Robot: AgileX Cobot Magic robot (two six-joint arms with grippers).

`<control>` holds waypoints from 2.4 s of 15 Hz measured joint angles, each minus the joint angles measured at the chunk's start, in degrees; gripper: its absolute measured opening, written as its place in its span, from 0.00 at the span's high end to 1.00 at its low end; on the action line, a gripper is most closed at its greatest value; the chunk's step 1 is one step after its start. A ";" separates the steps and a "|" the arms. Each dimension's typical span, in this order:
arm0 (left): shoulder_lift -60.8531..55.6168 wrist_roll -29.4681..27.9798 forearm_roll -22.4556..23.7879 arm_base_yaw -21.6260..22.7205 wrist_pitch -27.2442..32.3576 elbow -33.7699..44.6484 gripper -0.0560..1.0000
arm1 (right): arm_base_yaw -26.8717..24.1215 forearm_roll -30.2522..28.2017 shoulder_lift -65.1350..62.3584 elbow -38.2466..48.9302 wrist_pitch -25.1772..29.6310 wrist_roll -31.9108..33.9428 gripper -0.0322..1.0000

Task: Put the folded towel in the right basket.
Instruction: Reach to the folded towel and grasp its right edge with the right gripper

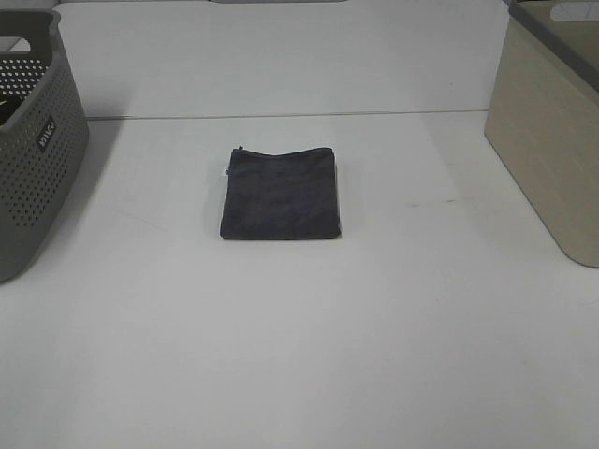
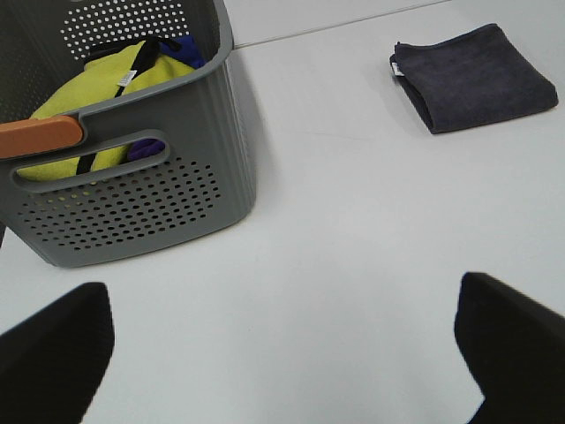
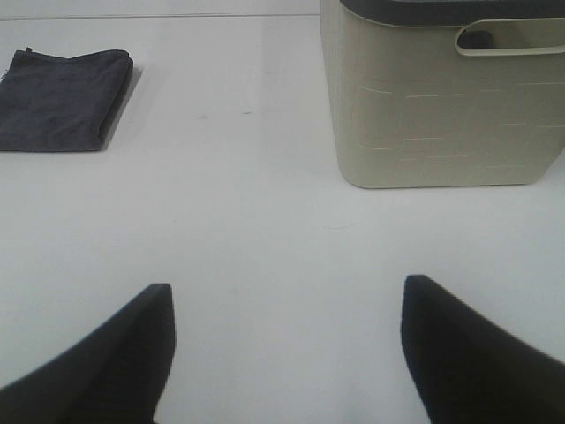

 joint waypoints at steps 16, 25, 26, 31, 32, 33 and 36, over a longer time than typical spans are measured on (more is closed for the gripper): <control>0.00 0.00 0.00 0.00 0.00 0.00 0.01 | 0.00 0.00 0.00 0.00 0.00 0.00 0.32; 0.00 0.00 0.00 0.00 0.00 0.00 0.01 | 0.00 0.00 0.00 0.00 0.00 0.00 0.32; 0.00 0.00 0.00 0.00 0.00 0.00 0.01 | 0.00 0.00 0.00 0.00 0.00 0.00 0.32; 0.00 0.00 0.00 0.00 0.00 0.00 0.01 | 0.00 0.00 0.00 0.00 0.00 0.00 0.32; 0.00 0.00 0.00 0.00 0.00 0.00 0.01 | 0.00 0.00 0.00 0.00 0.00 0.00 0.32; 0.00 0.00 0.00 0.00 0.00 0.00 0.01 | 0.00 0.00 0.00 0.00 0.00 0.00 0.32; 0.00 0.00 0.00 0.00 0.00 0.00 0.01 | 0.00 0.00 0.00 0.00 0.00 0.00 0.32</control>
